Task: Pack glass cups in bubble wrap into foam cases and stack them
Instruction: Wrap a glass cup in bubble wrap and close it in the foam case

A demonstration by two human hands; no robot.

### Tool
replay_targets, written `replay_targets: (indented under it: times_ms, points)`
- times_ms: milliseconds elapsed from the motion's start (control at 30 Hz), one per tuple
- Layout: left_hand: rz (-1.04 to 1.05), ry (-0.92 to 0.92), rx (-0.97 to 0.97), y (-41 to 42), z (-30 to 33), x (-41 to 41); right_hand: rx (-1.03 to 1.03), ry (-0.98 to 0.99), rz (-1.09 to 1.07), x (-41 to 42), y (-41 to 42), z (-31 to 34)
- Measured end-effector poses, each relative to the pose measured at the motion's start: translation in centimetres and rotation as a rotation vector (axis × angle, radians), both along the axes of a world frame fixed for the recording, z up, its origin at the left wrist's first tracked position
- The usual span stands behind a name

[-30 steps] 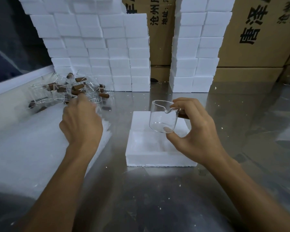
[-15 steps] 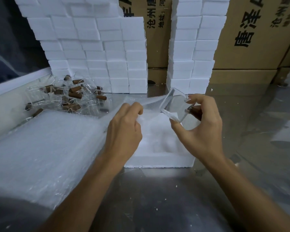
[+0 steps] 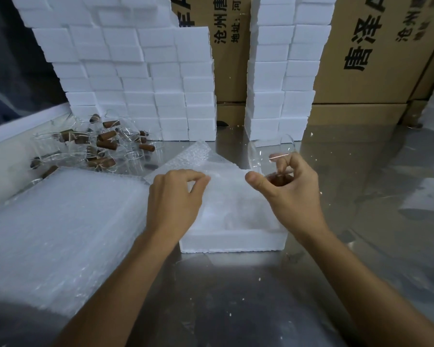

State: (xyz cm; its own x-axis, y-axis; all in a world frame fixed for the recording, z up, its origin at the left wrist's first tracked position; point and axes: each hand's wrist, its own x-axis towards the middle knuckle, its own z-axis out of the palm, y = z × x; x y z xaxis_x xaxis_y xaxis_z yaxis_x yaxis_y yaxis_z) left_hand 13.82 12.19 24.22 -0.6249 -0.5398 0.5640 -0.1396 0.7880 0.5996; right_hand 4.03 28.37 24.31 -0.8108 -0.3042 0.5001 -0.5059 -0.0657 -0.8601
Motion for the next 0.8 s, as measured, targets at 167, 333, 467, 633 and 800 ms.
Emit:
replay_targets:
  times_ms: [167, 333, 467, 633, 800]
  points:
    - [-0.041, -0.072, -0.003, 0.3, 0.0, 0.2, -0.194, -0.322, 0.188, 0.3, 0.0, 0.9]
    - [-0.104, -0.147, -0.074, 1.2, 0.4, 0.1, -0.402, -0.615, 0.581, 0.9, 0.1, 1.9]
    - [-0.168, -0.146, -0.123, 2.1, 0.1, 0.1, -0.372, -0.695, 0.847, 2.3, -0.5, 2.0]
    - [-0.208, -0.09, -0.049, 2.0, -0.2, -0.1, -0.314, -0.71, 0.809, 2.8, -0.9, 1.3]
    - [-0.318, -0.072, -0.112, 2.4, 0.0, 0.0, -0.19, -0.63, 0.546, 2.4, -1.5, 0.4]
